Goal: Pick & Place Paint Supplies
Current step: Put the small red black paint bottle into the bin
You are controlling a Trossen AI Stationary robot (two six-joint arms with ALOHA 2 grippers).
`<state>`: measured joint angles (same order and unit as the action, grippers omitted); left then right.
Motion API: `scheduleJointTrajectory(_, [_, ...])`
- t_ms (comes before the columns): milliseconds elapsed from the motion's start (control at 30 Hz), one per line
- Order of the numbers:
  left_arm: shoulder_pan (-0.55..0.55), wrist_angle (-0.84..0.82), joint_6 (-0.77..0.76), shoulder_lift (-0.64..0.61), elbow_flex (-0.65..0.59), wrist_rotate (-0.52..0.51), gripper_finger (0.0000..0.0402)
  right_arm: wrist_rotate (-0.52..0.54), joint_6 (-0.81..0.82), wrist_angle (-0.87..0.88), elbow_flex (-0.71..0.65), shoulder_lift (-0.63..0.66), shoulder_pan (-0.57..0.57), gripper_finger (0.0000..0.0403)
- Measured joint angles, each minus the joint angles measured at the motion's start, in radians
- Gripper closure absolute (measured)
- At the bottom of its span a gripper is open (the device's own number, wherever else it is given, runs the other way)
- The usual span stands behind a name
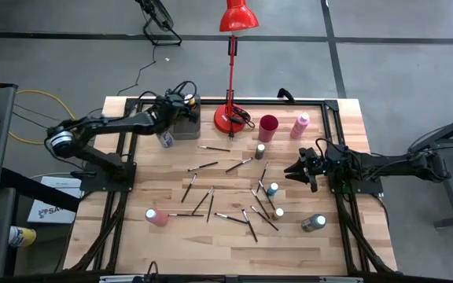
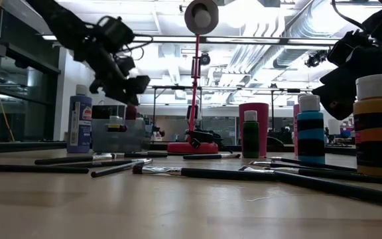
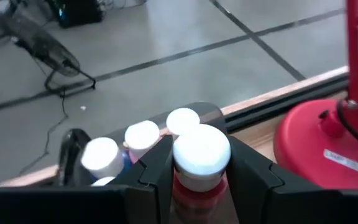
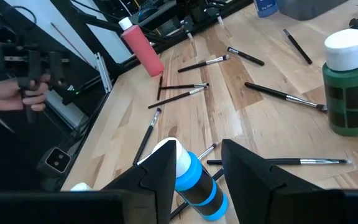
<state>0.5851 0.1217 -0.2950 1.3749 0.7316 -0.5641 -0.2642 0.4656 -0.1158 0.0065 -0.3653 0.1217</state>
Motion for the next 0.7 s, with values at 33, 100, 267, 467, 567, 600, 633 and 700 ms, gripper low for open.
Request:
scheduleJointTrajectory(33, [0.006,0.004,-0.018,0.017,0.004,0.001,0.0288,0.000,0.000,0.000,0.000,0.000,0.000,0.0280])
scheduleJointTrajectory(100, [0.013,0.008,-0.031,0.049,0.013,0.000,0.0288,0.000,0.000,0.000,0.000,0.000,0.000,0.0280])
scheduleJointTrajectory(267, [0.014,0.008,-0.043,0.084,0.023,-0.040,0.0288,0.000,0.000,0.000,0.000,0.000,0.000,0.0280])
scheduleJointTrajectory(467, [0.012,-0.005,-0.060,0.090,0.024,-0.083,0.0288,0.000,0.000,0.000,0.000,0.000,0.000,0.0280])
scheduleJointTrajectory(567, [0.012,-0.040,-0.082,0.090,0.024,-0.090,0.0288,0.000,0.000,0.000,0.000,0.000,0.000,0.0280])
scheduleJointTrajectory(600, [0.012,-0.048,-0.091,0.090,0.024,-0.096,0.0288,0.000,0.000,0.000,0.000,0.000,0.000,0.0280])
scheduleJointTrajectory(633, [0.012,-0.056,-0.101,0.090,0.024,-0.101,0.0288,0.000,0.000,0.000,0.000,0.000,0.000,0.0280])
scheduleJointTrajectory(700, [0.012,-0.069,-0.112,0.090,0.024,-0.113,0.0288,0.000,0.000,0.000,0.000,0.000,0.000,0.0280])
